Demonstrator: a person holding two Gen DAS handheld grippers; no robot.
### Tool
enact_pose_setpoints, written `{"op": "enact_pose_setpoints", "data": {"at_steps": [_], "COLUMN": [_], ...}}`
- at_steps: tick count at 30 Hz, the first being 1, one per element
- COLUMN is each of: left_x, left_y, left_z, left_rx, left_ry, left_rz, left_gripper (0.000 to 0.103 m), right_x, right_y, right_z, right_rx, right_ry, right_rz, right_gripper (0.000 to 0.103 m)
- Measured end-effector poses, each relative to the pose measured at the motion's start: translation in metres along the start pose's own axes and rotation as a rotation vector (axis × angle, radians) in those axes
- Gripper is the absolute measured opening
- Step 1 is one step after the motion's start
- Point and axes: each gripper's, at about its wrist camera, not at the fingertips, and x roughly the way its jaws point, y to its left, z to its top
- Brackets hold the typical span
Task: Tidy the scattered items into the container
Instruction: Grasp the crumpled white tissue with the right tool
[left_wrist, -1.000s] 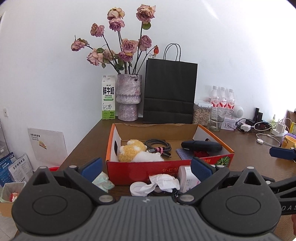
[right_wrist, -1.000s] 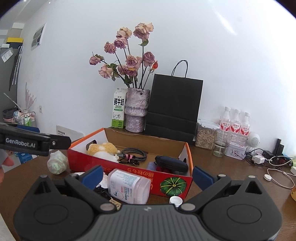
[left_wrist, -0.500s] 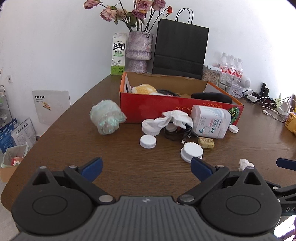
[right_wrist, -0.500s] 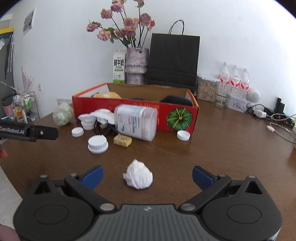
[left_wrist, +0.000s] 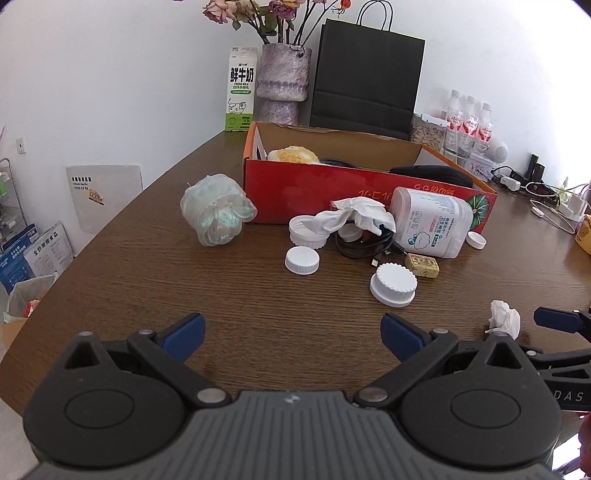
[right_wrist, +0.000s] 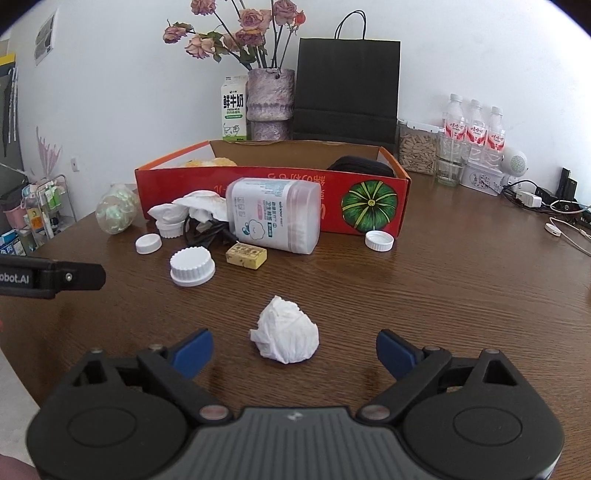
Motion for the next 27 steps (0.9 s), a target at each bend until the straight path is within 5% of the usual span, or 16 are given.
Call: {"op": "enact_pose_setpoints", "data": {"at_steps": [12, 14, 15, 16, 27], "left_x": [0.009, 0.011, 0.012, 0.012, 0.015], "left_y": [-0.023, -0.026, -0.027, -0.029, -0.023], "left_z": [0.0, 0.0, 0.001, 0.001, 0.008], "left_rx": [0.075, 0.082, 0.084, 0.088, 0.063], "left_ry": [-0.039, -0.045, -0.046, -0.048, -0.068], "left_rz": [-0.002, 0.004, 0.002, -0.002, 0.035], "left_gripper": [0.103, 0.103, 0.103, 0.103, 0.103], "right_x": [0.013, 0.012, 0.011, 0.011, 0.005], "right_y": [0.004, 0.005, 0.004, 0.004, -0.007], "right_z": [0.002, 0.002, 0.002, 0.003, 0.022], "right_rx": [0.012, 0.007, 0.01, 0.014, 0.047], "right_ry": [0.014, -0.004, -0.011, -0.013, -0.091], "right_rz": [0.0, 0.002, 0.005, 0.007, 0.0], "right_gripper": [0.077, 0.055, 0.03, 0.024, 0.023]}}
